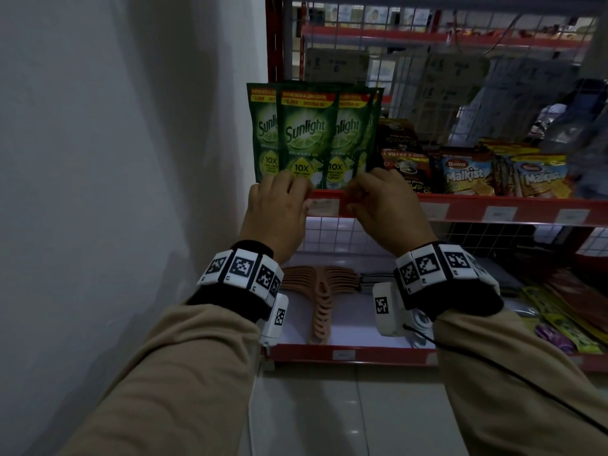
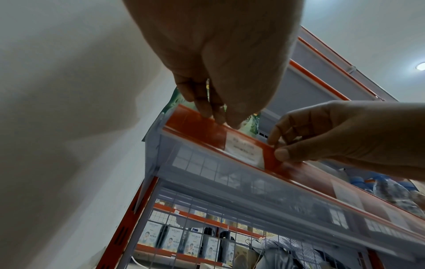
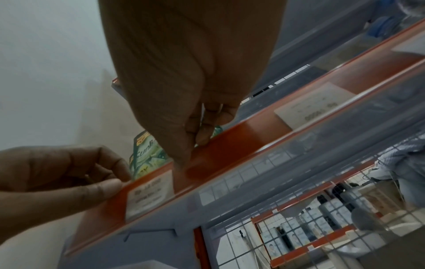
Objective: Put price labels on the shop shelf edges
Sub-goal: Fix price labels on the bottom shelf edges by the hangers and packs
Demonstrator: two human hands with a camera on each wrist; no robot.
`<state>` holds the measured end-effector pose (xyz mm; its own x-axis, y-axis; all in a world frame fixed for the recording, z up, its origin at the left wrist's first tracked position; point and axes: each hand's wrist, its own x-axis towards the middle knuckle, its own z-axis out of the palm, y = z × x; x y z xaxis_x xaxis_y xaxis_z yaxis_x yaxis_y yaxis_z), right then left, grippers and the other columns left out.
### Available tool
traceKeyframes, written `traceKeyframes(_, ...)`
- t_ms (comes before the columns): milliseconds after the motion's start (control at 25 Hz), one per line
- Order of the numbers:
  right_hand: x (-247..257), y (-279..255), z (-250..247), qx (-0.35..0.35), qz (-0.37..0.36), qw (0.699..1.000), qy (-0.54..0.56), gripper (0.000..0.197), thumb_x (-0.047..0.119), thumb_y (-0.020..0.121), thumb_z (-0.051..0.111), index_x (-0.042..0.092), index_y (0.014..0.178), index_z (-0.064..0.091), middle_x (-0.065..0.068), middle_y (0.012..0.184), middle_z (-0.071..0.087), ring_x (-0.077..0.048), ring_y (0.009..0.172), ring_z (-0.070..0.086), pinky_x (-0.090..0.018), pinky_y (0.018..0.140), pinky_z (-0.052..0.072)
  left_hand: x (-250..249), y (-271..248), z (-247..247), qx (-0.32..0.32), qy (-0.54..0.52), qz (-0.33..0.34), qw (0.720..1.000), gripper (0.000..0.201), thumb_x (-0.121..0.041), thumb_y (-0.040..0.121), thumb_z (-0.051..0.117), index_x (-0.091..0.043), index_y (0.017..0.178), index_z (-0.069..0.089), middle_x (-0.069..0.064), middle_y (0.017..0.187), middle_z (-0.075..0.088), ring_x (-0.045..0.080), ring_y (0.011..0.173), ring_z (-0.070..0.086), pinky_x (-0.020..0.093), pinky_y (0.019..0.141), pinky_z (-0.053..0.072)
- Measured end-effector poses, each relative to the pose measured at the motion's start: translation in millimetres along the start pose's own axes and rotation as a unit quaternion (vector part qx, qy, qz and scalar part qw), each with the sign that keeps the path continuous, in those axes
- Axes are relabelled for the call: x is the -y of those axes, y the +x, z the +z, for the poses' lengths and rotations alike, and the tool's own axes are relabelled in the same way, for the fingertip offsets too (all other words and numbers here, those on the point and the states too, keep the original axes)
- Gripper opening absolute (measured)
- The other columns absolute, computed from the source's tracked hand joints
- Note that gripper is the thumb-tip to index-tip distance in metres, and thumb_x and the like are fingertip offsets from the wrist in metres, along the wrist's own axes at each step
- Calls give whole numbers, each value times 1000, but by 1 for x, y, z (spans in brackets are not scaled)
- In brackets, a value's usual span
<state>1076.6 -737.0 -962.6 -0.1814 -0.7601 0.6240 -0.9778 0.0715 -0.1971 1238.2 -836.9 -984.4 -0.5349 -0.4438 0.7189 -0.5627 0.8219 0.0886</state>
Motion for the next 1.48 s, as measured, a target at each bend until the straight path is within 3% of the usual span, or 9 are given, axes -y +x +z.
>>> traceKeyframes(200,-21,-10,-26,26,19,998,-58,26,18,78,72,16,103,64,-7,108,59,-31,107,47,-42,87,42,-14,2,-1,13,32,-6,999,27,-26,87,56,-12,110,58,8,111,52,28,104,45,39,85,35)
traceKeyframes(400,-57,-27,-53,15,76,992,-102,24,15,79,68,14,103,64,-9,107,60,-33,104,47,-41,86,41,-65,6,13,70,30,85,993,48,-28,86,56,-15,131,47,6,128,47,27,118,42,40,94,36)
traceKeyframes(520,-69,-33,-56,15,87,992,-89,24,10,80,65,10,104,63,-14,105,58,-33,104,45,-40,86,38,-89,6,23,92,36,78,992,55,-29,87,56,-15,138,40,5,138,39,27,125,35,39,98,30)
traceKeyframes(760,-80,-38,-55,6,46,995,-84,25,7,82,61,10,107,62,-13,108,56,-31,103,47,-36,82,36,-119,10,31,72,7,61,996,52,-24,84,59,-13,132,45,8,128,45,27,115,40,36,94,32)
traceKeyframes(920,-83,-35,-53,48,30,989,-135,22,20,87,59,15,108,65,-11,109,56,-30,104,45,-37,86,35,-123,15,32,77,-5,48,996,42,-24,87,56,-12,127,47,8,120,46,26,108,41,36,89,37)
traceKeyframes(1040,-82,-31,-58,2,53,998,20,13,22,86,66,15,96,66,-7,99,60,-24,96,54,-36,84,44,-123,16,35,74,-16,32,997,37,-25,89,55,-13,123,49,7,118,46,25,109,40,36,90,37)
traceKeyframes(1200,-80,-30,-67,-106,121,960,230,10,10,86,66,14,94,62,9,82,62,0,77,60,-16,70,50,-124,18,38,52,-56,6,997,35,-32,95,47,-12,123,51,8,117,49,27,109,41,38,90,36)
traceKeyframes(1360,-77,-31,-70,-98,138,918,359,24,-2,85,64,6,106,57,-9,99,64,-19,93,65,-27,77,56,-129,20,41,28,-99,-32,994,44,-41,98,39,-13,131,48,9,118,50,28,108,43,39,89,37)
traceKeyframes(1480,-72,-33,-65,-66,133,910,388,24,-2,84,66,8,104,58,-6,97,65,-19,93,64,-27,78,56,-132,22,42,9,-102,-43,994,35,-38,98,42,-12,118,55,11,112,53,29,103,45,40,85,37)
